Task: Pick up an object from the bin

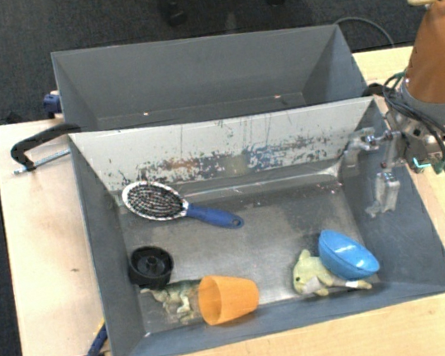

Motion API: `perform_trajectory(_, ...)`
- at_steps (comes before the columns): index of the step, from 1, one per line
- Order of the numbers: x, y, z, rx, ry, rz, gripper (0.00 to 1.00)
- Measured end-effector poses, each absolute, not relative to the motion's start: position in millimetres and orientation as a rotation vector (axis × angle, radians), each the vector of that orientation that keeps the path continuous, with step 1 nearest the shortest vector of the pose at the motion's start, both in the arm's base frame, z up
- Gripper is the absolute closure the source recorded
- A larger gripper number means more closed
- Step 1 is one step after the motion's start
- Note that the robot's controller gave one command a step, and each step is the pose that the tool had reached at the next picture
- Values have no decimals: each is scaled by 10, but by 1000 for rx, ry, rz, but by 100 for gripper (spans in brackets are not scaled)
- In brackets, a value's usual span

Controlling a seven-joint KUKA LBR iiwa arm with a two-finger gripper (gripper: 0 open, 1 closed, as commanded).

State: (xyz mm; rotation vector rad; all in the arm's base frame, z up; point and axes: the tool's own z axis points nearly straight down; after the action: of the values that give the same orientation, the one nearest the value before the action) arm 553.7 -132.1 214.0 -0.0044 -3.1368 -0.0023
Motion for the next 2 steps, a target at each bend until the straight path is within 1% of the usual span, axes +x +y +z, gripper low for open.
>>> perform_trajectory(1,4921,-1106,678,-359,-3115,-3,0)
perform_trajectory(2,4974,-963,1017,-538,-3103,-2,0)
